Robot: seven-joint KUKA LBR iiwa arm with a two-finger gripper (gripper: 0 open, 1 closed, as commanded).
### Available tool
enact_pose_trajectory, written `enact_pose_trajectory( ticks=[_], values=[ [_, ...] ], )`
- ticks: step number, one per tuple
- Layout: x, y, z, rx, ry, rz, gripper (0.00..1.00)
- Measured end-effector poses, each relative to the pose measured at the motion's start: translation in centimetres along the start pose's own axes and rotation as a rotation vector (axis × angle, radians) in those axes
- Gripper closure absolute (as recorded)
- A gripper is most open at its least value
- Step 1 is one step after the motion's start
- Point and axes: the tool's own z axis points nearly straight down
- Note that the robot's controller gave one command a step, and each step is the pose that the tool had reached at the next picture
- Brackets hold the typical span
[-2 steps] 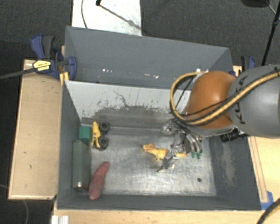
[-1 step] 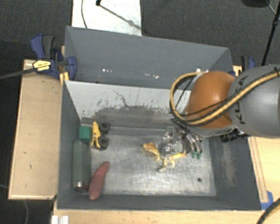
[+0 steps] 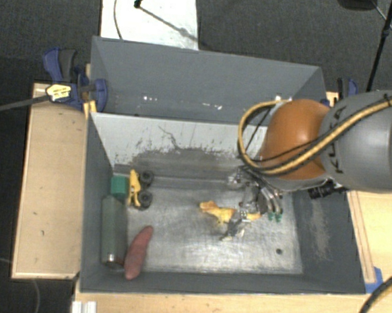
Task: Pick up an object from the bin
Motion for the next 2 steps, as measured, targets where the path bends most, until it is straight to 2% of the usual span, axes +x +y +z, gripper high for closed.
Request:
enact_pose_trajectory(
  ticks=[1,2],
  values=[
    [0.01,0.01,0.00,0.000,0.000,0.001,1.00],
    [0.00,0.00,0.00,0.000,0.000,0.003,0.00]
  ],
)
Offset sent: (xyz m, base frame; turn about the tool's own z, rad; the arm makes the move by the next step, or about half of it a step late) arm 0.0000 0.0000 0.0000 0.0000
